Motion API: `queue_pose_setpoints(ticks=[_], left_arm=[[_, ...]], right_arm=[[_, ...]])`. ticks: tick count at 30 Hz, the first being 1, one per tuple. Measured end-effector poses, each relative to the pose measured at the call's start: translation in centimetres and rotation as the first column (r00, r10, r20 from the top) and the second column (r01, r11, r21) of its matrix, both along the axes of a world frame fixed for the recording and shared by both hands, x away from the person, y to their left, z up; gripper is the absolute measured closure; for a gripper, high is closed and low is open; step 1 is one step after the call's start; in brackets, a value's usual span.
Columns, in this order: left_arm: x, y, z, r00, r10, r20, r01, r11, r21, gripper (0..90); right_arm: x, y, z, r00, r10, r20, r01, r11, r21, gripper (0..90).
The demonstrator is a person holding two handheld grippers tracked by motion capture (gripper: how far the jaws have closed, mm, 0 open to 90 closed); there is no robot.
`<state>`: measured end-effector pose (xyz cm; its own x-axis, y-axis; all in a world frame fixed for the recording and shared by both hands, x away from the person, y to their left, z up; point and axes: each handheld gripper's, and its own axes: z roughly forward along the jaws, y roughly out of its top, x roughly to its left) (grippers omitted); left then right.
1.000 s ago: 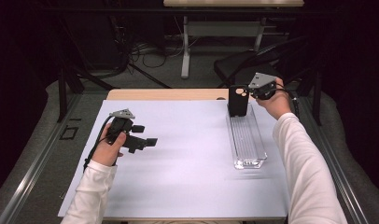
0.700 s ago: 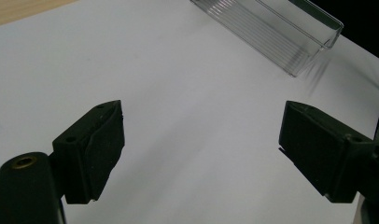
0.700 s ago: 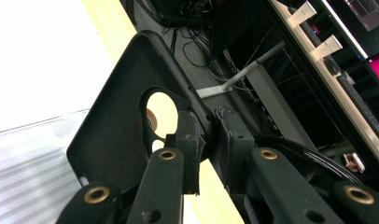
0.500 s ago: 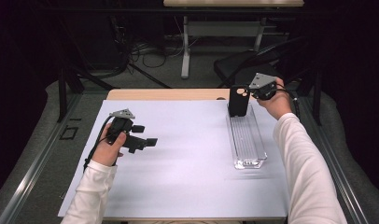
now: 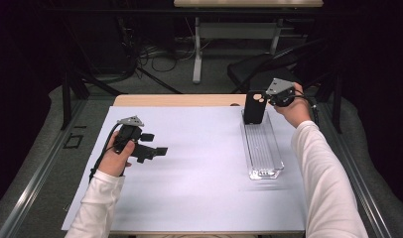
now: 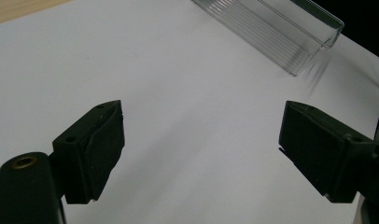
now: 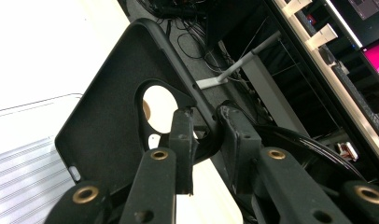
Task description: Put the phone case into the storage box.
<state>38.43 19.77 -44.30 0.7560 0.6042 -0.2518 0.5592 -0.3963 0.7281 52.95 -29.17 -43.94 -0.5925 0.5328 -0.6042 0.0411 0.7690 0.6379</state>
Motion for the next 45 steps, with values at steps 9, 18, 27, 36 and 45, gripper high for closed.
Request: queue_pose_setpoints(ticks=[9,18,27,36,45], left_arm=[[0.0,0.0,0.0,1.0,-0.001,0.0,0.001,1.0,0.001,14.6],[0.0,0.1,0.1,1.0,0.001,0.001,-0.001,1.0,-0.003,14.6],[0.0,0.2,0.1,1.0,0.005,0.004,-0.005,0.9999,-0.011,14.6],[0.0,0.4,0.4,0.9999,0.01,0.011,-0.01,0.9998,-0.017,14.6],[0.1,0.4,0.5,0.9999,0.007,0.011,-0.006,0.9997,-0.023,14.6]], right_arm=[[0.0,0.1,-0.1,0.9997,-0.02,-0.011,0.02,1.0,0.0,69.8],[0.0,0.2,0.0,0.9992,-0.04,-0.006,0.04,0.999,0.003,58.7],[-0.6,0.4,0.5,0.9982,-0.059,-0.007,0.059,0.998,0.002,48.1],[-2.1,1.1,1.9,0.992,-0.125,-0.02,0.126,0.99,0.061,36.0],[-3.1,1.9,3.0,0.9737,-0.206,-0.098,0.216,0.97,0.11,14.0]])
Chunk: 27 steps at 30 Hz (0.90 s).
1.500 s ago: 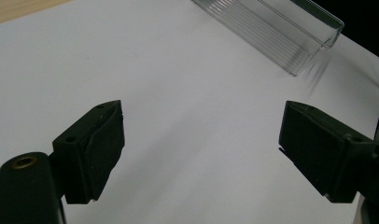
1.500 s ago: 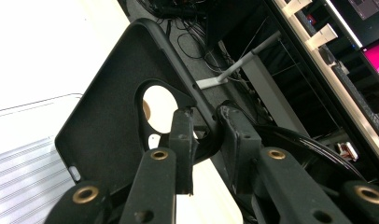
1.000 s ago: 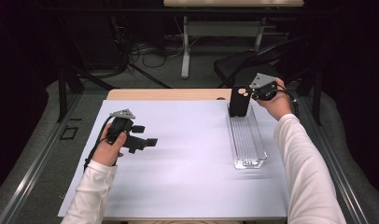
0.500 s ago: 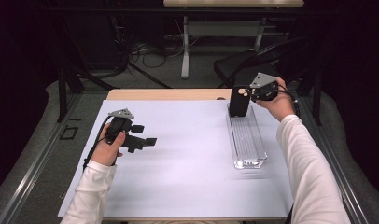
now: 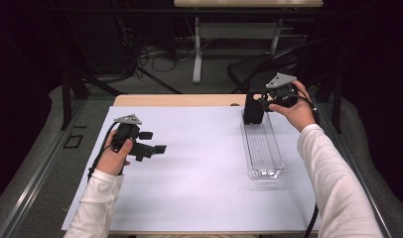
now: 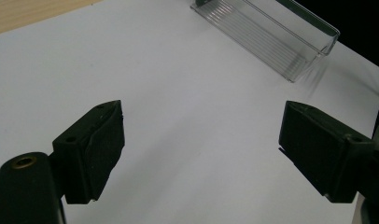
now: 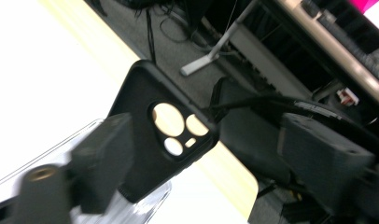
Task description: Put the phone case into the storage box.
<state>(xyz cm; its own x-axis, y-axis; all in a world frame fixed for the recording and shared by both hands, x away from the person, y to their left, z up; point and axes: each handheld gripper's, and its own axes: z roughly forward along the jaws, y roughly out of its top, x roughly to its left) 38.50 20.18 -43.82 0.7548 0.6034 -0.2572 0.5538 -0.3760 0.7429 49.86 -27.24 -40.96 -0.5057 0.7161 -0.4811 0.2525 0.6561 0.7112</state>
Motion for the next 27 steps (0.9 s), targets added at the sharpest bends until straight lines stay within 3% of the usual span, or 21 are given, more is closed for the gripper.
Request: queue_pose_setpoints(ticks=[4,9,22,27], left_arm=[[0.1,0.0,0.0,1.0,0.0,0.001,0.0,1.0,-0.003,14.6],[0.2,0.0,0.0,1.0,-0.005,-0.005,0.005,1.0,-0.003,14.6],[0.4,0.2,0.1,1.0,0.003,0.002,-0.003,0.9998,-0.019,14.6],[0.4,0.3,0.3,1.0,0.008,-0.003,-0.008,0.9994,-0.035,14.6]], right_arm=[[-0.2,0.4,0.0,0.9992,0.002,-0.04,-0.001,1.0,0.025,4.8],[-0.6,0.8,0.0,0.9978,0.012,-0.066,-0.008,0.998,0.059,0.0],[-2.9,2.0,1.6,0.9974,0.017,-0.07,-0.009,0.993,0.114,0.0],[-4.3,2.9,2.2,0.9951,0.041,-0.089,-0.025,0.985,0.171,0.0]])
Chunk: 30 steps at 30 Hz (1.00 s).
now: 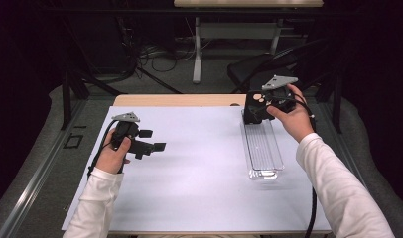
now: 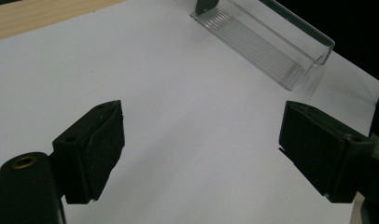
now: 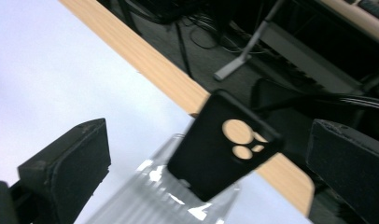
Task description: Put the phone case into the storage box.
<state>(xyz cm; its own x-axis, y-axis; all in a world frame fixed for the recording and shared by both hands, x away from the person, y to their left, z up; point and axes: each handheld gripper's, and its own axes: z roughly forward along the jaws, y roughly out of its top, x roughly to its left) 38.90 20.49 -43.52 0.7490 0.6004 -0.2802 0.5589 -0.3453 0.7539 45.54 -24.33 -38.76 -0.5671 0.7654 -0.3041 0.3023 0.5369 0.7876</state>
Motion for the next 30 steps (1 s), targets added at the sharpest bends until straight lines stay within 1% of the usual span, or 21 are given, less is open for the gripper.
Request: queue_pose_setpoints(ticks=[3,6,7,9,12,16,21,26,30], left_arm=[[0.0,0.0,0.1,1.0,0.003,0.005,-0.003,1.0,-0.008,14.6],[-0.1,-0.1,0.2,1.0,-0.001,0.009,0.001,0.9999,-0.011,14.6],[-0.1,-0.1,0.3,0.9999,-0.004,0.009,0.004,0.9999,-0.009,14.6],[-0.2,-0.2,0.3,0.9999,-0.005,0.013,0.005,0.9999,-0.012,14.6],[-0.3,-0.2,0.4,0.9997,-0.017,0.016,0.017,0.9999,-0.003,14.6],[-0.4,-0.4,0.5,0.9995,-0.022,0.024,0.022,0.9998,-0.001,14.6],[-0.6,-0.5,0.6,0.9992,-0.029,0.028,0.029,0.9996,0.002,14.6],[-0.7,-0.7,0.6,0.9991,-0.032,0.026,0.032,0.9995,0.004,14.6],[-0.8,-0.8,0.7,0.9988,-0.038,0.029,0.038,0.9993,0.003,14.6]], right_arm=[[-1.0,0.6,0.1,0.9999,0.011,-0.008,-0.011,1.0,0.016,0.0],[-1.9,1.1,0.0,0.9997,0.013,-0.021,-0.012,0.999,0.052,0.0],[-2.3,1.4,-0.1,0.9994,0.011,-0.033,-0.009,0.997,0.071,0.0],[-2.7,1.7,-0.3,0.9988,0.013,-0.047,-0.009,0.996,0.086,0.0],[-3.6,2.3,-0.6,0.9978,0.023,-0.062,-0.015,0.993,0.119,0.0],[-4.5,3.0,-0.9,0.9964,0.038,-0.076,-0.027,0.989,0.145,0.0],[-5.9,4.1,-1.1,0.9936,0.069,-0.09,-0.052,0.981,0.185,0.0],[-7.3,5.3,-1.7,0.9859,0.127,-0.109,-0.098,0.966,0.239,0.0],[-8.4,6.2,-2.3,0.9814,0.156,-0.112,-0.124,0.96,0.251,0.0]])
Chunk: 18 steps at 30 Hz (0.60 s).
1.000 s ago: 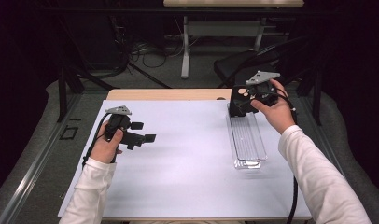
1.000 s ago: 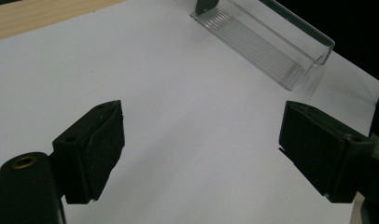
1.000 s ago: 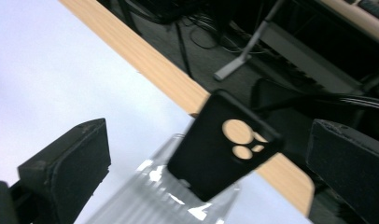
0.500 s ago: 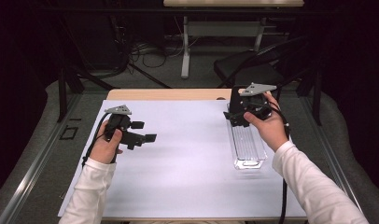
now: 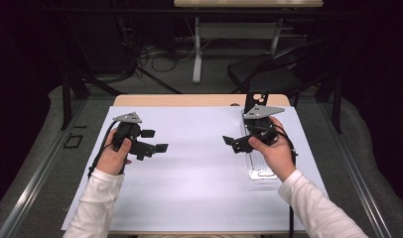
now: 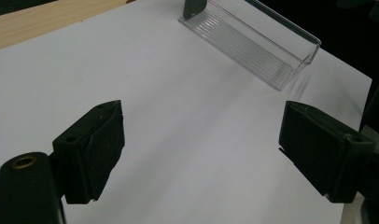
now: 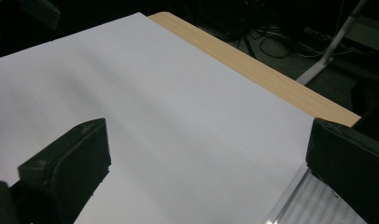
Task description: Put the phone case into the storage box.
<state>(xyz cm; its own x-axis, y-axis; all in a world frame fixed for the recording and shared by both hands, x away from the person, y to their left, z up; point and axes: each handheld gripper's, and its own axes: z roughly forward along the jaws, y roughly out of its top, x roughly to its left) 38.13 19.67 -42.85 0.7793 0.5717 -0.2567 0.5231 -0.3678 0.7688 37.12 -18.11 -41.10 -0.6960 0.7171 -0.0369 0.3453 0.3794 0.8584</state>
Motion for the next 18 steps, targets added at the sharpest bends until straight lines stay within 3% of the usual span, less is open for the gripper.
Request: queue_pose_setpoints(ticks=[7,18], left_arm=[[-0.1,-0.1,0.1,0.9999,-0.008,0.007,0.008,1.0,0.002,14.5],[-0.2,-0.3,0.1,0.9999,-0.011,0.007,0.011,0.9999,0.001,14.6]], right_arm=[[-1.6,1.1,-1.5,0.9989,0.045,-0.016,-0.045,0.999,0.026,0.0],[-3.4,2.1,-4.5,0.996,0.066,-0.061,-0.061,0.995,0.079,0.0]])
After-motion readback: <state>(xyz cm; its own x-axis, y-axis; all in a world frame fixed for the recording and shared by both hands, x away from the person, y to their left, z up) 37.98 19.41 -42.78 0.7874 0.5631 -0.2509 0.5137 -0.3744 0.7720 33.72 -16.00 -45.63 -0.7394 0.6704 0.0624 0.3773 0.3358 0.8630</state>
